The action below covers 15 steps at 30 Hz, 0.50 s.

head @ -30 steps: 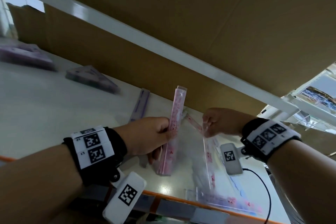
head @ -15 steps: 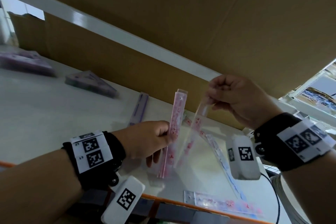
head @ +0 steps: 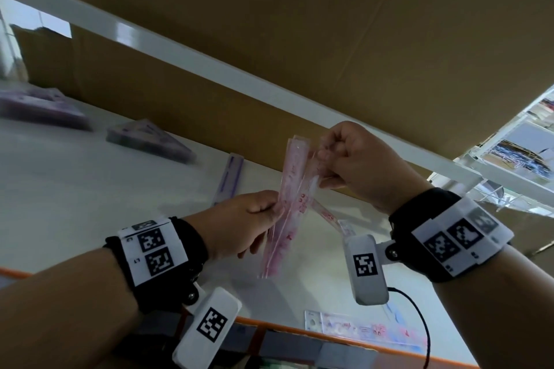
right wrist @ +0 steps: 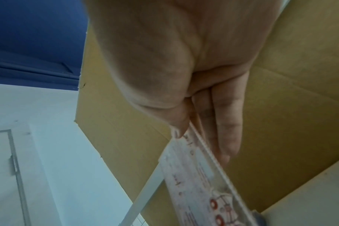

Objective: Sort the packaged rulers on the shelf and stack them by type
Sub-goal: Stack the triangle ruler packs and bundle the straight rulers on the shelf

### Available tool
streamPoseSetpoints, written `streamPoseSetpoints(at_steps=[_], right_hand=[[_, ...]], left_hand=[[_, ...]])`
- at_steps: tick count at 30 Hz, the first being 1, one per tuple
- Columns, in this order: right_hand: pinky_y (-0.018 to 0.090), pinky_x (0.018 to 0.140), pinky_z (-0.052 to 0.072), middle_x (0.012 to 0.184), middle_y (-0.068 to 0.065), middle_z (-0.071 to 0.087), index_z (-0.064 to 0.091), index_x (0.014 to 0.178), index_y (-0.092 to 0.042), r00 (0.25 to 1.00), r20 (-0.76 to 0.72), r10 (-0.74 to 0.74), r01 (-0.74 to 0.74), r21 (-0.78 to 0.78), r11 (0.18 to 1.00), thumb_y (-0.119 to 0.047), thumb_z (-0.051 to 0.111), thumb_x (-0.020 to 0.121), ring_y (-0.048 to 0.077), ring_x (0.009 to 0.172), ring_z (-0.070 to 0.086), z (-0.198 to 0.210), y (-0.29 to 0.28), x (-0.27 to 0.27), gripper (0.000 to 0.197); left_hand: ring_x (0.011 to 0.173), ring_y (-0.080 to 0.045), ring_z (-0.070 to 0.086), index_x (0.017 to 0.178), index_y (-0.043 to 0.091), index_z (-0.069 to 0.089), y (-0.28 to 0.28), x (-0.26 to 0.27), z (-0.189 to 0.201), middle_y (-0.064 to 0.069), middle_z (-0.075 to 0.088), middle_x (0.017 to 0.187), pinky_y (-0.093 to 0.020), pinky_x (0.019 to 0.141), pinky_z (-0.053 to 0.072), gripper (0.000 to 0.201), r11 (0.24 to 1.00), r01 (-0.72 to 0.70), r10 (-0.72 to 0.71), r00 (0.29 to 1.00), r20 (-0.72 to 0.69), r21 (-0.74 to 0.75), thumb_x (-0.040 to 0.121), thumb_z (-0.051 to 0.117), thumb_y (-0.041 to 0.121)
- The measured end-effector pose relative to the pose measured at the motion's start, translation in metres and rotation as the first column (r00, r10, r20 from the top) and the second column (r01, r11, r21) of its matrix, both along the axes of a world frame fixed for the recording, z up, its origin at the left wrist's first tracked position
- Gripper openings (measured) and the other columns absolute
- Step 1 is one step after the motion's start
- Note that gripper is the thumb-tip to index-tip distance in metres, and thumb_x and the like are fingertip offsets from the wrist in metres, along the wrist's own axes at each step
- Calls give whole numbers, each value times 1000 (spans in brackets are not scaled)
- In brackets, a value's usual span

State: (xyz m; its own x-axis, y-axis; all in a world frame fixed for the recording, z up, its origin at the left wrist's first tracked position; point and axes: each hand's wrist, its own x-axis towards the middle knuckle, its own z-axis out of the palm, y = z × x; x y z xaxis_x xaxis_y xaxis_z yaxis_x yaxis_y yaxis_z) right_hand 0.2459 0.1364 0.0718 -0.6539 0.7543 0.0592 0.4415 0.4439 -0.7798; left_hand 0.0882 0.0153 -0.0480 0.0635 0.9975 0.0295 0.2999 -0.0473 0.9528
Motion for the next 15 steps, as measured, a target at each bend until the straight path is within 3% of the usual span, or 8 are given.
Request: streamPoseSetpoints(at_steps=[4, 8, 10, 12, 15], right_hand=[[39, 68, 63, 78, -3, 73, 53, 88, -31, 1000, 6, 30, -31, 135, 990, -14, 57, 96, 15, 74, 73, -10, -22, 0, 19], [48, 64, 60, 79, -5, 68, 48, 89, -43, 994, -108, -17, 48, 299, 953, -26, 54, 90, 16, 72, 69, -22, -44, -5, 18], [43, 60, 60, 80, -9, 67, 47, 91, -45, 982, -187, -34, 100, 354, 930, -22, 53, 91, 12, 70, 67, -30, -52, -7, 24], [30, 57, 58, 81, -12, 67, 45, 93, -46, 972, -230, -40, 135, 415, 900, -18, 54, 93, 8, 70, 66, -39, -61, -6, 29], [21, 65, 57, 92, -14, 69, 44, 109, -42, 955, -297, -13, 150, 444, 884, -16, 54, 97, 2, 84, 68, -49, -71, -2, 30]], left_hand=[[43, -2, 44, 85, 22, 50, 0, 1, 5, 10, 53, 55, -16, 46, 37, 27, 993, -23, 44, 985, -170, 119, 103, 39, 38], [63, -8, 50, 94, 24, 52, 0, 1, 8, 6, 55, 74, -30, 61, 43, 26, 974, -38, 110, 942, -317, 225, 101, 35, 43], [72, -6, 53, 101, 27, 51, 1, 1, 10, 9, 55, 82, -28, 64, 45, 24, 955, -45, 153, 922, -357, 292, 101, 34, 45], [75, -4, 50, 105, 28, 48, 2, 1, 12, 13, 52, 85, -20, 63, 38, 19, 927, -31, 188, 901, -391, 373, 102, 35, 42], [75, -12, 45, 100, 19, 47, 3, 2, 12, 4, 50, 86, -29, 66, 39, 18, 899, 0, 209, 878, -430, 437, 103, 37, 33]])
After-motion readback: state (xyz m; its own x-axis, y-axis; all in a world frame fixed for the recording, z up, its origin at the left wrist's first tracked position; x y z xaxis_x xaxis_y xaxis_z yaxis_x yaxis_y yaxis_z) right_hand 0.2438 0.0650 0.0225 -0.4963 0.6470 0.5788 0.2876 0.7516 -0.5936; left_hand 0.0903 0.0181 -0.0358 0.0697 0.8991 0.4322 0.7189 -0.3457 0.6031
